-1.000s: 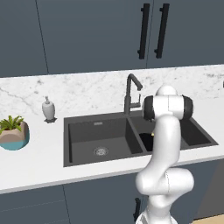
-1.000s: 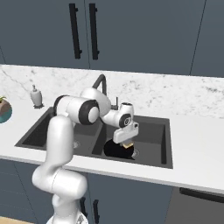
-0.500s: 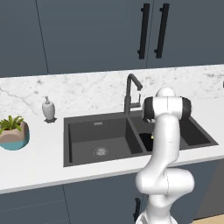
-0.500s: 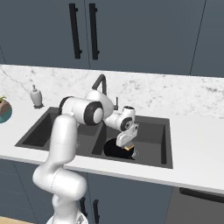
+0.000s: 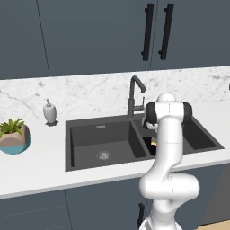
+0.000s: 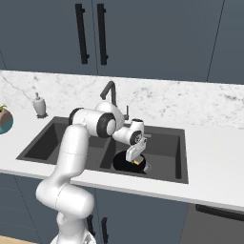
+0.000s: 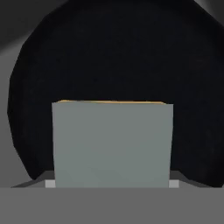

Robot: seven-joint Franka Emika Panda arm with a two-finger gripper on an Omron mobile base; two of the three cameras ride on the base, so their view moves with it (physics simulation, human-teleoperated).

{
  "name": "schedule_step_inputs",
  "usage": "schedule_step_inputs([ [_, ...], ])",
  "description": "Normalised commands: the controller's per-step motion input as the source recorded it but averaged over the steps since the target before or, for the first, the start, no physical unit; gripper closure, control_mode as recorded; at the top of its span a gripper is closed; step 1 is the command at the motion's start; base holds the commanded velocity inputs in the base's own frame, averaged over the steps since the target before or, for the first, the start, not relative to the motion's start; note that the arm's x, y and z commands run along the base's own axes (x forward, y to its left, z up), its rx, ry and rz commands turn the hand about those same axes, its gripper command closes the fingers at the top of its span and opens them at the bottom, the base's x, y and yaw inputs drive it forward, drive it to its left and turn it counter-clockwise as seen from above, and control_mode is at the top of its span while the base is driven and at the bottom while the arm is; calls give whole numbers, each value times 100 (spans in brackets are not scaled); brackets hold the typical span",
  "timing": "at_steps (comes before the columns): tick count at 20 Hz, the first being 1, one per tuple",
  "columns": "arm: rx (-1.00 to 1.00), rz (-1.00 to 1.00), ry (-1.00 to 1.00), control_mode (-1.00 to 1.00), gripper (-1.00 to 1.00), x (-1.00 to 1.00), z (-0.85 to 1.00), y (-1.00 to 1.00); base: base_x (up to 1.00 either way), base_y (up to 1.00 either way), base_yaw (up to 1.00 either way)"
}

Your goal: Pick the pan and sponge and place them into the sink. Then turn on the water.

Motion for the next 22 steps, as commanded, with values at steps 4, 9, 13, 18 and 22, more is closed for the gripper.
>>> schedule_step_inputs([
  [4, 0, 8, -2, -100, 100, 26, -28, 3, 0, 0, 0],
  [9, 3, 8, -3, -100, 100, 2, -2, 0, 0, 0, 0],
  [13, 7, 6, -3, -100, -100, -1, 10, 0, 0, 0, 0],
  [18, 8, 4, -1, -100, -100, -2, 25, 0, 0, 0, 0],
  [22, 12, 5, -7, -100, -100, -24, 34, 0, 0, 0, 0],
])
